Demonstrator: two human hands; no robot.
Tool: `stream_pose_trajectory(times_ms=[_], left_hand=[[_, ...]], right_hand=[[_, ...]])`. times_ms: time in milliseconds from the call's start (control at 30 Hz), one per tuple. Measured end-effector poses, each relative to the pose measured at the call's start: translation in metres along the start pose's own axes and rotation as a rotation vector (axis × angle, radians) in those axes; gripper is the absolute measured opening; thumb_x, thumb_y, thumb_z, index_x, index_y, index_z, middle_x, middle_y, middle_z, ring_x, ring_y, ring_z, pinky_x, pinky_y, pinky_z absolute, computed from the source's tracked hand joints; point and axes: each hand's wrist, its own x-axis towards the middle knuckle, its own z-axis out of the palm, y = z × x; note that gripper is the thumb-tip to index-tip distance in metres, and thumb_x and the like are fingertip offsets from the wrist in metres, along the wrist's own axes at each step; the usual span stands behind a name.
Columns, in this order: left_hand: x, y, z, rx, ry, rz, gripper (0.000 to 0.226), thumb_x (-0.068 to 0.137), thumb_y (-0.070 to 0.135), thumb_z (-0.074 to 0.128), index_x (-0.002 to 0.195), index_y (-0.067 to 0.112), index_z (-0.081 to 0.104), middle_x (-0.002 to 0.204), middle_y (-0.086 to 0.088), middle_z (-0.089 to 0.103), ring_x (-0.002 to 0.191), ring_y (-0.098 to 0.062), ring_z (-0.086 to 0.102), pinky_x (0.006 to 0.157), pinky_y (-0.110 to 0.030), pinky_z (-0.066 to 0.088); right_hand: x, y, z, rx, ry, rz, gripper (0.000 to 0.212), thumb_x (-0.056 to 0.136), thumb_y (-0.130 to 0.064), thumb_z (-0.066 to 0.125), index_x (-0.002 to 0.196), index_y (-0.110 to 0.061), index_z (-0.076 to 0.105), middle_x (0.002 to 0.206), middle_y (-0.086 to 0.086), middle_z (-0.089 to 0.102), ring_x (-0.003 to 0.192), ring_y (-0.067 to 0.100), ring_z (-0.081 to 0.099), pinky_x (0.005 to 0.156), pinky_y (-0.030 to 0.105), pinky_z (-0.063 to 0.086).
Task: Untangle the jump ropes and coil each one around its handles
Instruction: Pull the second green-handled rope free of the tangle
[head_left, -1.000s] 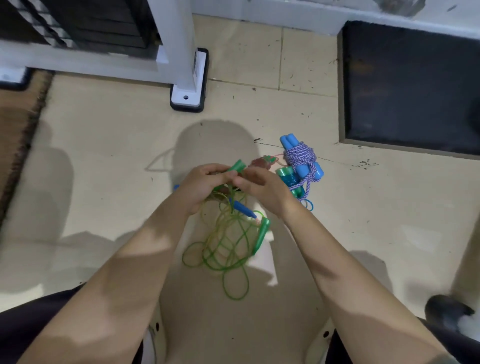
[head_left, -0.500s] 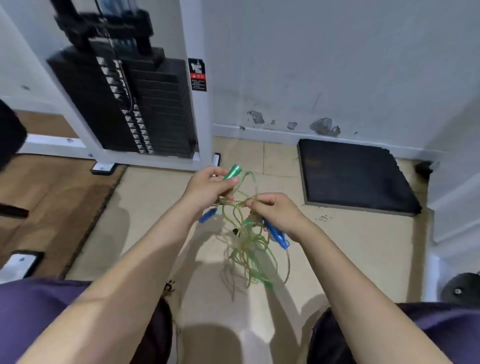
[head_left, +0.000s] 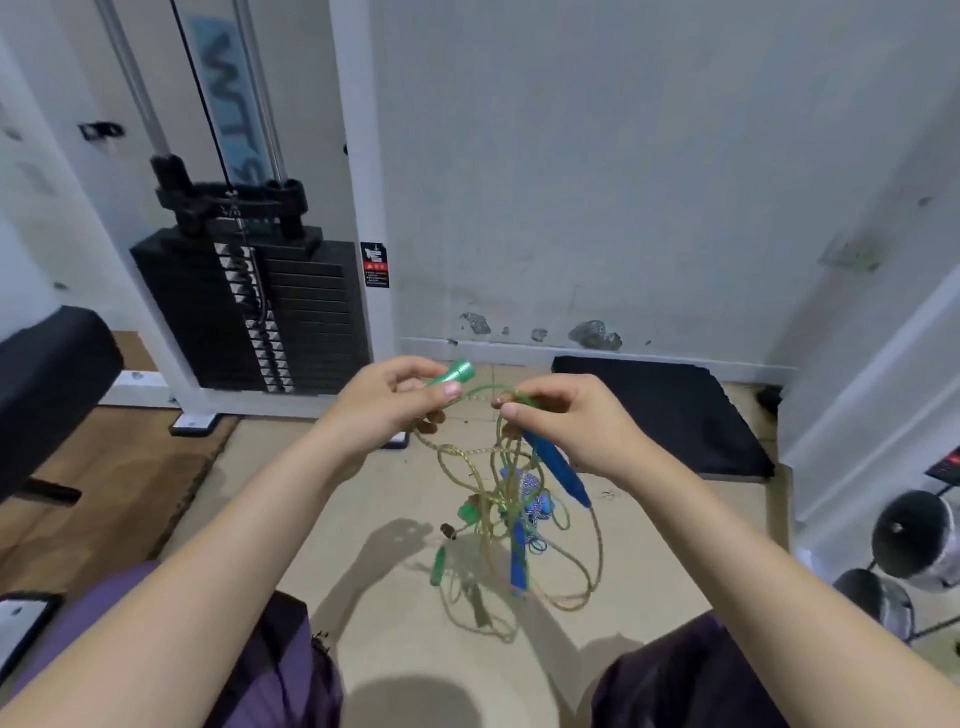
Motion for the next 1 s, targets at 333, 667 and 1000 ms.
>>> stream_pose_trajectory(times_ms=[333, 667, 1000], left_hand=[[0.010, -0.032, -0.006, 0.513, -0.334, -0.123, 0.069, 0.041, 0.059, 0.086, 0.103, 0.034, 0.070, 0.109, 0.011, 0.069, 0.101, -0.008, 0.064, 0.091, -0.028, 0.051], [0.015, -0.042, 0.033, 0.239, -0.628, -0.157, 0.021, 0.093, 0.018, 0.067, 0.102, -0.002, 0.067, 0.075, -0.009, 0.071, 0.076, -0.022, 0.067, 0.086, -0.033, 0.051], [0.012, -0.042, 0.008, 0.503, -0.607, -0.218, 0.017, 0.098, 0.021, 0.060, 0.089, 0.012, 0.072, 0.083, -0.006, 0.076, 0.079, -0.012, 0.066, 0.078, -0.025, 0.049]], right_hand=[[-0.004, 0.030, -0.002, 0.111, -0.032, 0.155, 0.017, 0.094, -0.022, 0.063, 0.098, -0.013, 0.077, 0.077, 0.001, 0.069, 0.069, 0.014, 0.060, 0.057, 0.023, 0.047], [0.002, 0.021, 0.000, 0.241, 0.027, 0.173, 0.019, 0.097, -0.023, 0.058, 0.093, -0.013, 0.075, 0.059, 0.008, 0.055, 0.051, 0.019, 0.050, 0.050, 0.023, 0.038], [-0.005, 0.037, -0.022, 0.072, 0.316, 0.270, 0.016, 0.092, -0.029, 0.065, 0.087, -0.022, 0.078, 0.055, -0.006, 0.053, 0.053, 0.013, 0.046, 0.058, 0.026, 0.044]])
